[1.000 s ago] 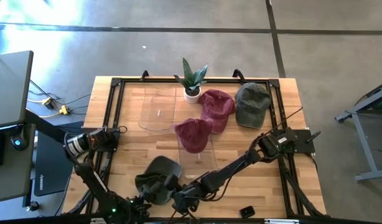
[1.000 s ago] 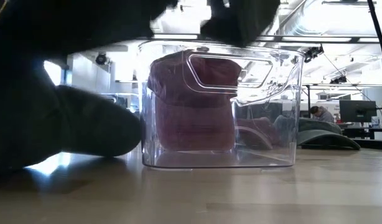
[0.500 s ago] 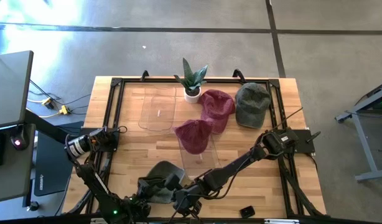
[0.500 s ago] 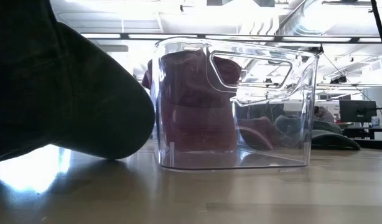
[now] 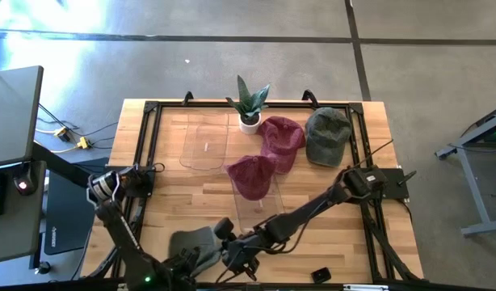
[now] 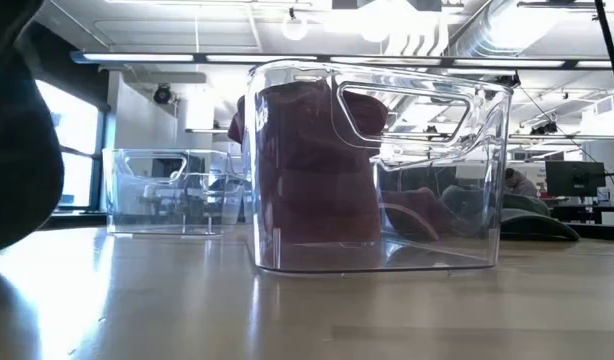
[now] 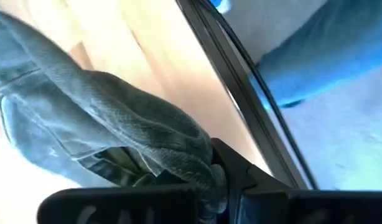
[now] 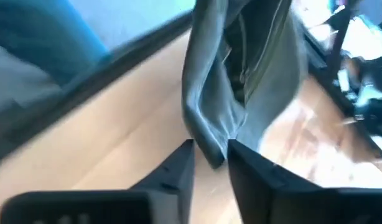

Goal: Pick & Place hat
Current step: Put the bottom black cap into the top transparent bin

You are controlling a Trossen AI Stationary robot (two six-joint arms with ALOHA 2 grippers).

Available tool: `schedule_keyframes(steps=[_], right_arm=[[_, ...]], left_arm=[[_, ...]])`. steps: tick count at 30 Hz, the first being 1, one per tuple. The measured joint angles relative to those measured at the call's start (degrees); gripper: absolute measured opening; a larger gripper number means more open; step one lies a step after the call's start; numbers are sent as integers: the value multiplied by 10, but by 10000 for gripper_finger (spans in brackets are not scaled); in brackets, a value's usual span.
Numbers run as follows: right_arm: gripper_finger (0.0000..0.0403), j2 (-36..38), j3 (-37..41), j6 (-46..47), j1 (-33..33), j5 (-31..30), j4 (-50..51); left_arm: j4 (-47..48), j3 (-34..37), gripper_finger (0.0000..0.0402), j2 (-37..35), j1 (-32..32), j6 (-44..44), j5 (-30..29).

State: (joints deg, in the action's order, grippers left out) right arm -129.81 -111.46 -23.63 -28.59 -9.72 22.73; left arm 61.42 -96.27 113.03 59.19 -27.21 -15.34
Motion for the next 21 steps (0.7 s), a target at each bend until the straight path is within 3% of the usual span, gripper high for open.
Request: schedule_keyframes(steps=[6,14,21], right_arm=[[150,60,-2,97,-28,18,91],[155,66,-1,127,-95,24,168],[155,66,-1,129,-131,-50,174]], left_arm=[[107,-94,14,-5,-44,62,17],[144,-114,11,-125,-84,107,-11],[271,-114,13,-232,-167,114,-38]])
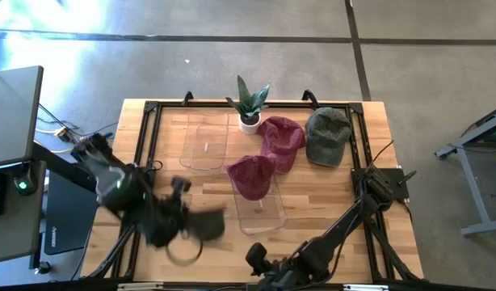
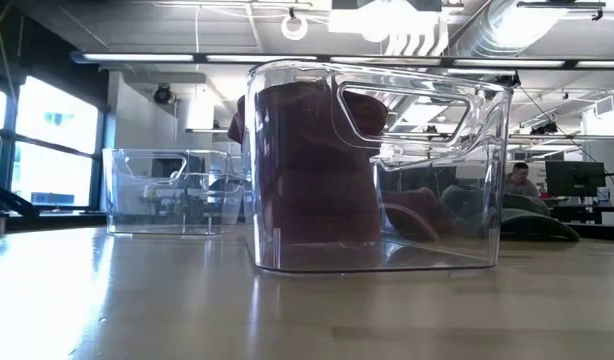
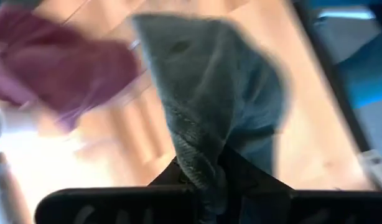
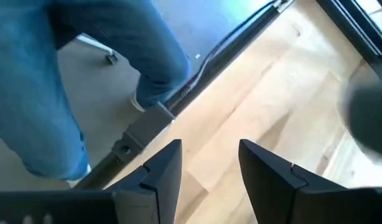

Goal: Pick & Place hat
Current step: Put the bottom black cap into the top transparent bin

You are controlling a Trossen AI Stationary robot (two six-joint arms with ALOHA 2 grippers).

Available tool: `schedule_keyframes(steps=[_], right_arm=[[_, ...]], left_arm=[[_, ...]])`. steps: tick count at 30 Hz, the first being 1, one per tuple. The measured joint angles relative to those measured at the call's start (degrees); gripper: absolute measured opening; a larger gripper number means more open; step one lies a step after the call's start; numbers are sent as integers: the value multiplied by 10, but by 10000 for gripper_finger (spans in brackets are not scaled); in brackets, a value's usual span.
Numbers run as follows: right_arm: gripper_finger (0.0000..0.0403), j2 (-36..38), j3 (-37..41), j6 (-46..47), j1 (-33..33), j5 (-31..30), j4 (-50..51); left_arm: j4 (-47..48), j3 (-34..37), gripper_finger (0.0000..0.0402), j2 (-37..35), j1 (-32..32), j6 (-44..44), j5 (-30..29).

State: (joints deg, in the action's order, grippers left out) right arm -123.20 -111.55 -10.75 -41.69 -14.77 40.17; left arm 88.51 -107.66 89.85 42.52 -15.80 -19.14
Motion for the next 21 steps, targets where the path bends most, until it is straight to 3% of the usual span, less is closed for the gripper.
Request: schedule_keyframes(steps=[5,14,17,21], right_arm=[[155,0,0,7,0,-35,13],[155,0,4,73,17,-41,61],[155,0,24,80,16,-43,59],[155,0,61,108,15,-43,48]], left_arm=[[14,0,13,-37,-106,105,-33],[15,1,14,-62,-331,356,-175],[15,2,14,-60,-411,415,-178],[15,2,8,-40,-494,430,-162]])
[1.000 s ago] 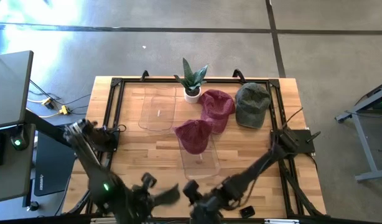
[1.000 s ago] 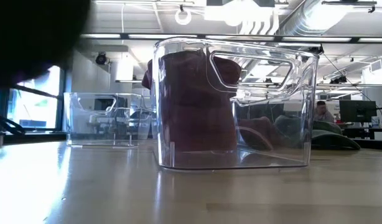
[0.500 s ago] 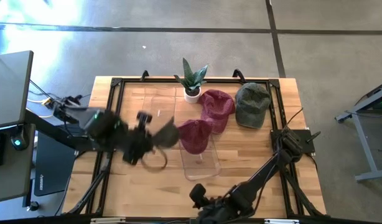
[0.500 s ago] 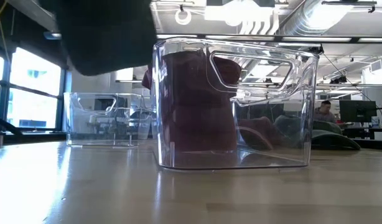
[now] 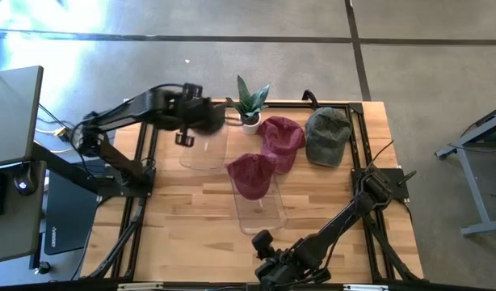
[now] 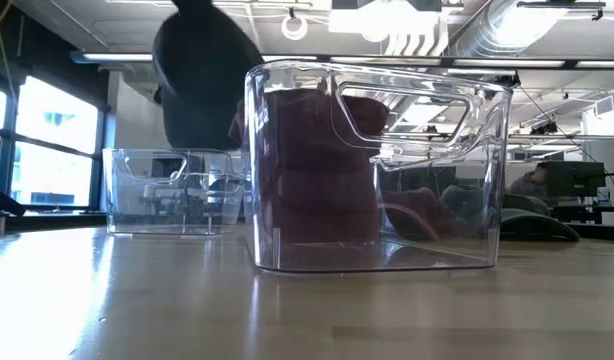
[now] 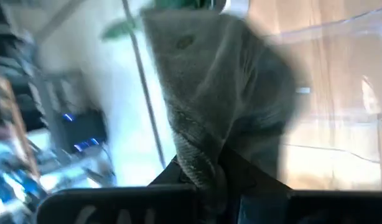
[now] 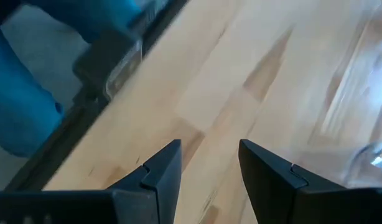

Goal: Pick & Place hat
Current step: Put the bottom black cap into the top transparent bin

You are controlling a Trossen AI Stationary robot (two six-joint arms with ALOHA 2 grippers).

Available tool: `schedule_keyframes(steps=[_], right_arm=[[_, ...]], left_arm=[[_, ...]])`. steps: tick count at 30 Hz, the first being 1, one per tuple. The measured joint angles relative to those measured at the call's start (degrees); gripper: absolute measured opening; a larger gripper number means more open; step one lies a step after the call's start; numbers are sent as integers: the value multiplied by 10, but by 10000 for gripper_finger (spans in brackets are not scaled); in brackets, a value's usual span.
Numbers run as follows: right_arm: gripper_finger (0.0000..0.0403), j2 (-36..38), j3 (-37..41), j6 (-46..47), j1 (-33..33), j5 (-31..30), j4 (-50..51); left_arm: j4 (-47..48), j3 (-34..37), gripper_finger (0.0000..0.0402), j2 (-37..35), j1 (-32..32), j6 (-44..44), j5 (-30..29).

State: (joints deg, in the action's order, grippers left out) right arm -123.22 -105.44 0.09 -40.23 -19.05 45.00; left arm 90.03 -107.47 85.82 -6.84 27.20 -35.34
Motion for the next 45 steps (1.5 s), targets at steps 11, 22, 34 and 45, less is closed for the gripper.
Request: schedule_keyframes(steps=[11,22,34,45], right_arm=[[155,0,29,30,-2,3,-16],[155,0,28,29,0,-1,-11],[155,0,28,54,32,-15,31],[155,0,28,56,51,-5,32]], left_arm=[[-108,171,7,15,-56,79,113],[-249,281,14,15,-143,167,168],[-376,306,16,15,-284,311,230],[-435,305,23,29,-308,318,357]])
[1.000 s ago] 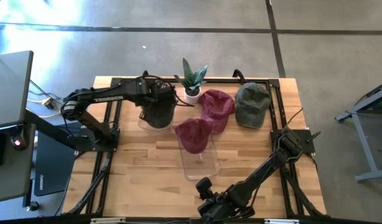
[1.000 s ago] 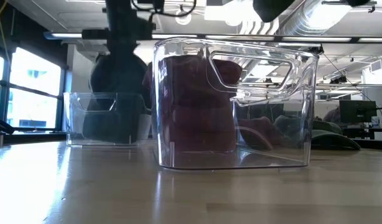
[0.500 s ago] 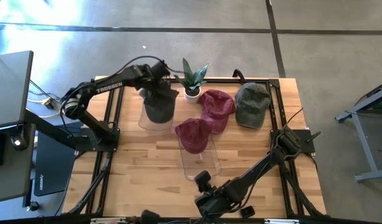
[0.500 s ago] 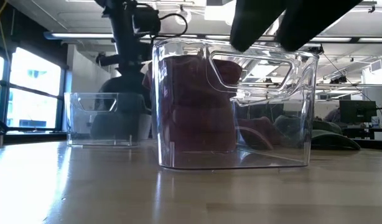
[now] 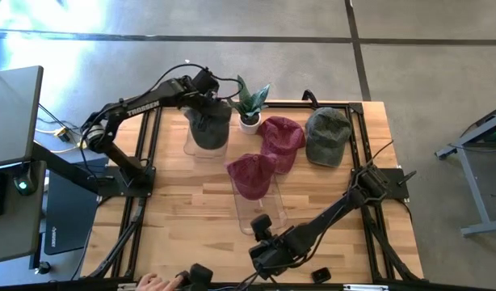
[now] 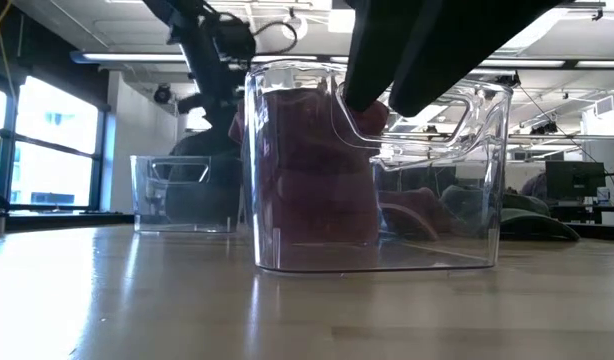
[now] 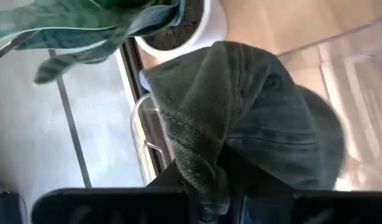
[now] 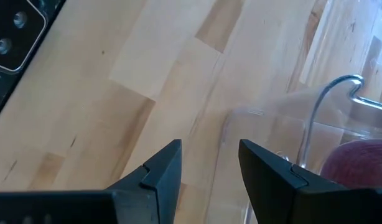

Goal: Pick & Place hat
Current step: Put the bottom black cap into the top transparent bin

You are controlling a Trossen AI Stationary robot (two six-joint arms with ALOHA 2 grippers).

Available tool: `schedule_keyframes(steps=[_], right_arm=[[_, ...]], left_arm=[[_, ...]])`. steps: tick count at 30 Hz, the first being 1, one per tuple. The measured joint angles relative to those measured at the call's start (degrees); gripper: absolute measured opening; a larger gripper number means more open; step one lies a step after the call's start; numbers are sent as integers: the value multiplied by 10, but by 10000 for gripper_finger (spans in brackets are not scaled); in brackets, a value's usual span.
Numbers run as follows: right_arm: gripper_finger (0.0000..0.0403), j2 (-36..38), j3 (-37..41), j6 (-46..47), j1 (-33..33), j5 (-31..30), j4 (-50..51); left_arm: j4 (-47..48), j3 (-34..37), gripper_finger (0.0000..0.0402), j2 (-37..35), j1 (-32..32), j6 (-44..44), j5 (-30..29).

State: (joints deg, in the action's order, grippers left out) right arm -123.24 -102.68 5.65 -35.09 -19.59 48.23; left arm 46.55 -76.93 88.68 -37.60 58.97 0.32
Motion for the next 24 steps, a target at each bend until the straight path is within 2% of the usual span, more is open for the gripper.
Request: schedule_keyframes(steps=[4,8,10,14,19,24], right_arm=[[155,0,0,11,1,10,0],[155,0,0,14,-1,11,0],[155,0,0,14,-2,10,0],[155,0,0,14,-3,10,1],[155,0,0,14,-3,9,7],[155,0,0,20,-13,-4,21]], left_arm=[[3,1,70,12,-10,-11,-24],[9,-1,137,10,-15,-48,-91],[38,-13,166,4,-14,-73,-113],[104,-49,206,-16,-14,-136,-119],[157,-85,213,-42,-13,-254,-130],[197,-80,185,-76,11,-372,-103]])
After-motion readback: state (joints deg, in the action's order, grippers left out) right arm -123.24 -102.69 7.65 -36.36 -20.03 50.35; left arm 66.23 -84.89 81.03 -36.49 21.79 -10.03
